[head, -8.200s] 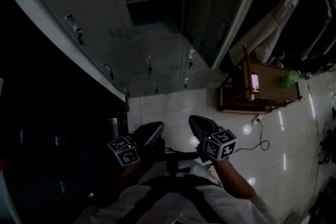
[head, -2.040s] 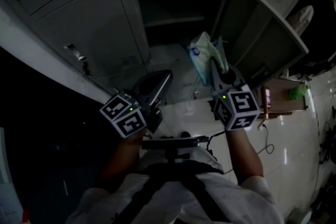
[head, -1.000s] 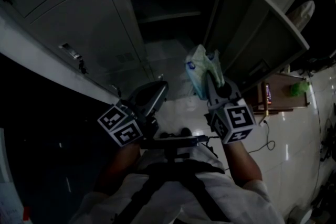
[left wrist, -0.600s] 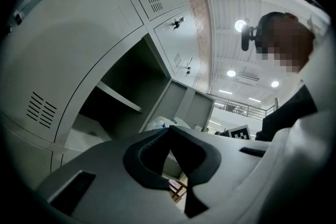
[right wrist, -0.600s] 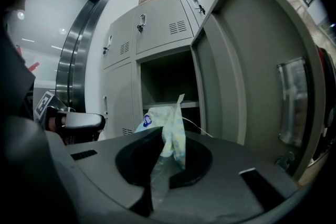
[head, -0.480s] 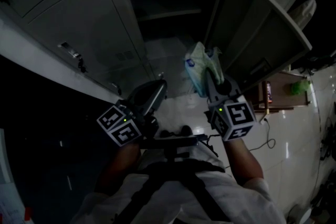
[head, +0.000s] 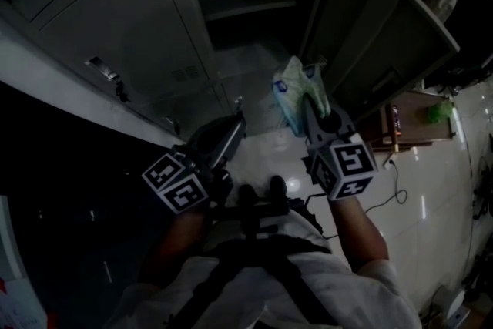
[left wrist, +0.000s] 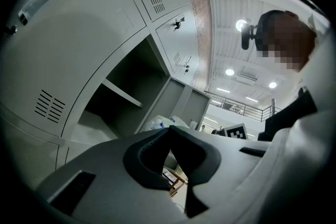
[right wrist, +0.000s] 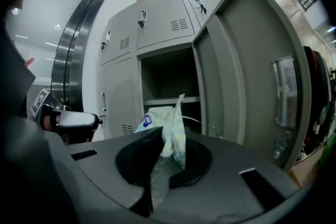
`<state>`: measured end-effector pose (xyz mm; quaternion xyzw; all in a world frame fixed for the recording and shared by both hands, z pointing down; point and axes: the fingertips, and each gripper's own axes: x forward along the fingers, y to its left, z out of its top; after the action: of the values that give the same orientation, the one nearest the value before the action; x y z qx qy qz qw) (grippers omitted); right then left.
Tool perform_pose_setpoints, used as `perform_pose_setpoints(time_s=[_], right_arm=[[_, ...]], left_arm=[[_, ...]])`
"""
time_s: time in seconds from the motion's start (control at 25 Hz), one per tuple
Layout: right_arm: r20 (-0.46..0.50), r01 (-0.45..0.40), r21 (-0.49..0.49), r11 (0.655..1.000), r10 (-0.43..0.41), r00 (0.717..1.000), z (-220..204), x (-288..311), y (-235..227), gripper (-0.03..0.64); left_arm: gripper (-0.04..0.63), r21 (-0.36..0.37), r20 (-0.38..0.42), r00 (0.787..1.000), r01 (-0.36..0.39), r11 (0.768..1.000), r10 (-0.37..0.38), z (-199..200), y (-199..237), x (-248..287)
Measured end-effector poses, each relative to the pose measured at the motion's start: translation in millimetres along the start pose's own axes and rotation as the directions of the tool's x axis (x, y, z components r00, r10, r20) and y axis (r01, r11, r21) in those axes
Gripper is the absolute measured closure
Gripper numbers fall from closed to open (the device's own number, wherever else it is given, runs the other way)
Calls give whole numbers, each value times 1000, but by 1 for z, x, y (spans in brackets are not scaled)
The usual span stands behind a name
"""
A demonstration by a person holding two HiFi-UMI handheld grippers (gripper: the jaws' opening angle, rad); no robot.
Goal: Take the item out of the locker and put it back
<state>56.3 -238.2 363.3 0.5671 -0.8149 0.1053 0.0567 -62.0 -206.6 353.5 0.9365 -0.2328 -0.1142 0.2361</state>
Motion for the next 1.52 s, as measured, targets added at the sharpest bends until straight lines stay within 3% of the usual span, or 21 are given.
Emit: perform_pose_setpoints(time_s=[0.44,0.88,1.52], right_arm=[[45,11,-66,998,-8,999,29,16,-6,617],[106,29,-155,987,-12,994,102,89,-27,617],[51,71,-251,965,-60,997,163,211,-45,617]], left_arm=[[595,32,-8,1000,18,999,-18,6,-7,-2],[595,86,5,999,47,995,-47,30,0,33],[595,178,17,999,33,983,-36,83,24,79]])
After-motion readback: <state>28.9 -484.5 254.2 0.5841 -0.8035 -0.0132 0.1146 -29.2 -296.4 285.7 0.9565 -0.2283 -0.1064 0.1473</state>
